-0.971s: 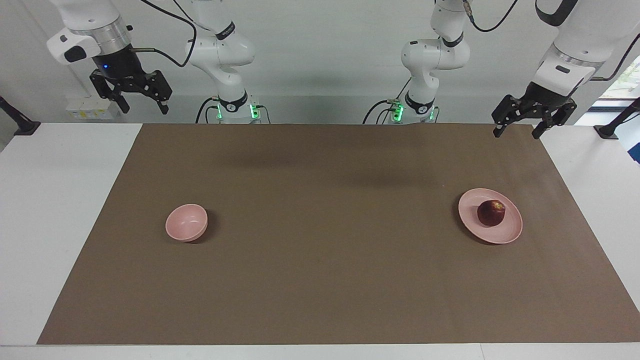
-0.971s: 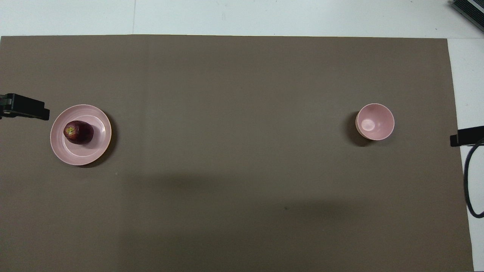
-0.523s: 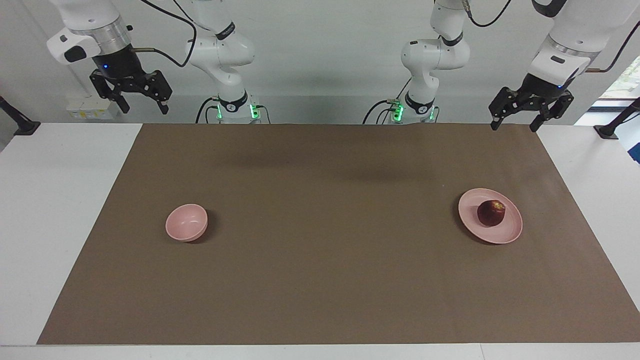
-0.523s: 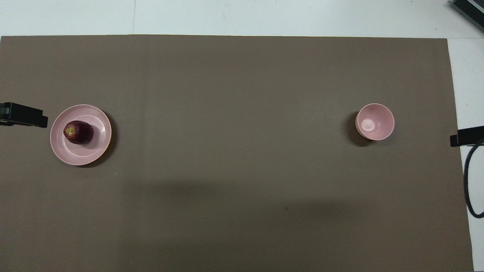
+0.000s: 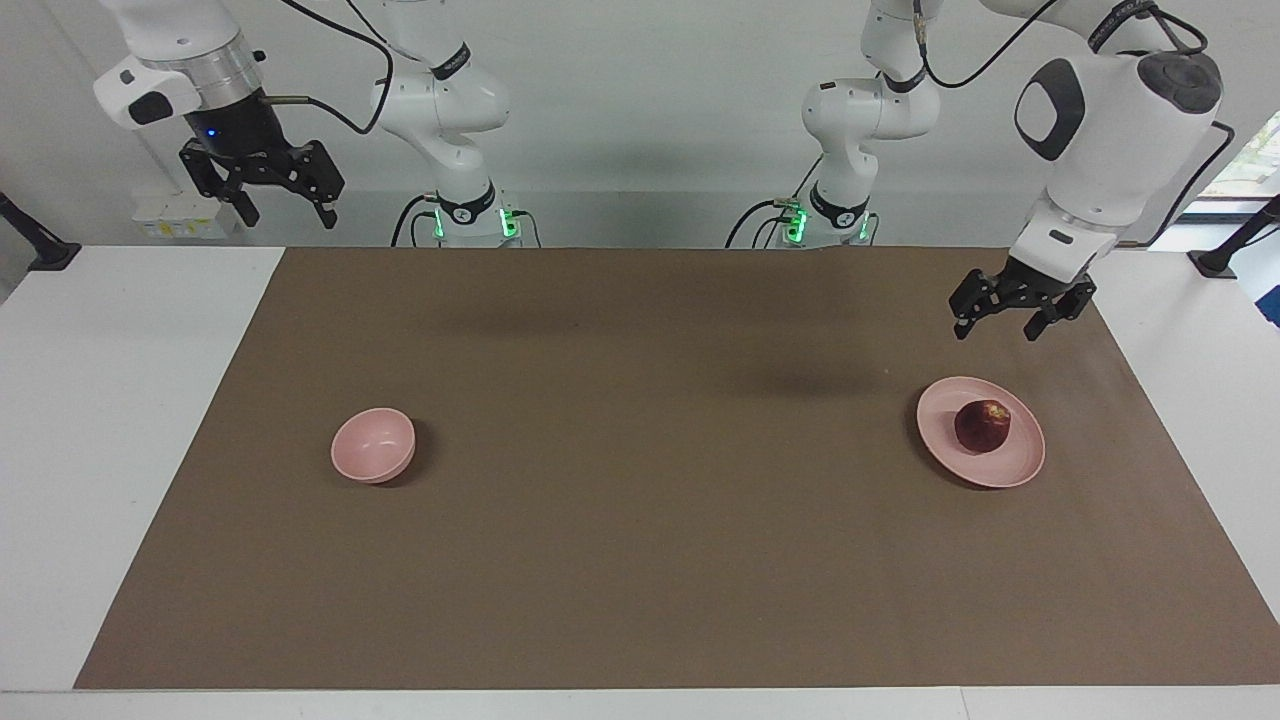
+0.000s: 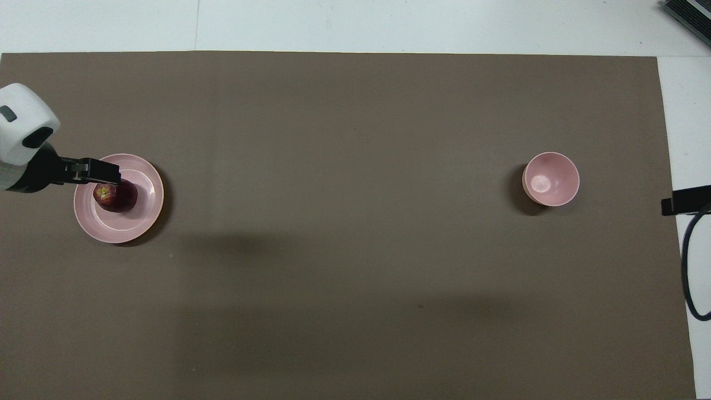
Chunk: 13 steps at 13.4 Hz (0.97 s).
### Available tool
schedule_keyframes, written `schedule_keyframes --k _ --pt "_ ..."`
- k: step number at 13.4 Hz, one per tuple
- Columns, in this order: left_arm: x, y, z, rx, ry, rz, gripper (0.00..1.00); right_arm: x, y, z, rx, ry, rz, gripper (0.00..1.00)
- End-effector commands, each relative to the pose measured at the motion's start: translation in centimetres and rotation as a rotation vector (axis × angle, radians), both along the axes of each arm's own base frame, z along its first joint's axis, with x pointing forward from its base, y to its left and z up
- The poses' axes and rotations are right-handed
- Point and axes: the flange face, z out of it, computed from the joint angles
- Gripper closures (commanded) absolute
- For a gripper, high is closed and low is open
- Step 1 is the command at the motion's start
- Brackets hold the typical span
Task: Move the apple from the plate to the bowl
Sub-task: 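Lower the left gripper onto the red apple on the plate and close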
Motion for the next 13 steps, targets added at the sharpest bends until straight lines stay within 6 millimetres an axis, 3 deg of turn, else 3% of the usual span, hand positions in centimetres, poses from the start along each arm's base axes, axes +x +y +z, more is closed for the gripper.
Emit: schedule_keyframes --k 1,3,7,10,13 --pt "0.2 0.6 -3.0 0.009 -0.021 0.003 0.00 -0.4 0.2 0.1 0.021 -0.014 -0.009 0.00" --pt "0.3 0.9 -4.3 0.009 -0.031 0.007 0.00 -0.4 0.2 0.1 0.021 -0.012 -0.009 0.00" --pt "1.4 3.4 -11.6 0.014 -0.007 0.013 0.00 -1.1 -1.1 0.6 0.025 -0.001 -0.036 0.00" --pt "1.3 6.3 -14.5 0.022 -0.024 -0.014 0.00 -1.0 -1.0 0.5 0.024 0.000 -0.034 0.00" --pt "2.1 7.5 -17.1 0.030 -0.056 -0.037 0.00 -1.0 -1.0 0.5 0.022 -0.001 -0.024 0.00"
